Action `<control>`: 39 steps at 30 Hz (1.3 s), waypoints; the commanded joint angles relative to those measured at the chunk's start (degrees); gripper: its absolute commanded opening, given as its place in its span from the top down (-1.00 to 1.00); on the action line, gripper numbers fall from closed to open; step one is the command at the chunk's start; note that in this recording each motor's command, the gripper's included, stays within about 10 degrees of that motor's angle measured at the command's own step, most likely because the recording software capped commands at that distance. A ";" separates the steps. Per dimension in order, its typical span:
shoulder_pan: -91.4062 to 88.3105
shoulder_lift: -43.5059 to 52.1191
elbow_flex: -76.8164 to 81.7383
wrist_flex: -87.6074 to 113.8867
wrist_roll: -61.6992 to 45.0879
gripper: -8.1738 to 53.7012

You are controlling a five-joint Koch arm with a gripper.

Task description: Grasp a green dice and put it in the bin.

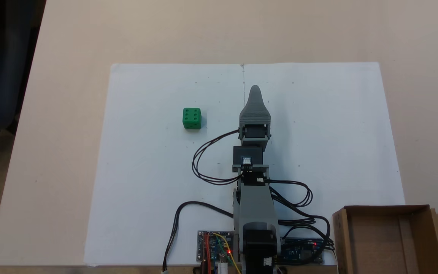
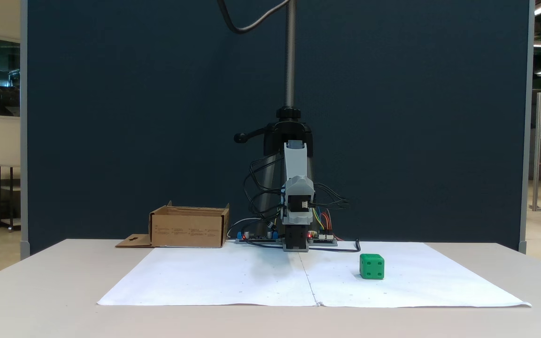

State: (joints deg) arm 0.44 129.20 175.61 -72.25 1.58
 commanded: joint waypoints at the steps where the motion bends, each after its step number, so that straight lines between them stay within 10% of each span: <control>1: 1.05 6.33 3.69 -1.23 -3.25 -0.70; 24: -0.09 6.33 2.72 -0.35 -4.13 -0.59; 39: 0.00 4.22 -39.20 57.02 0.00 -0.57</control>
State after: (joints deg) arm 0.00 129.20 140.10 -20.30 1.58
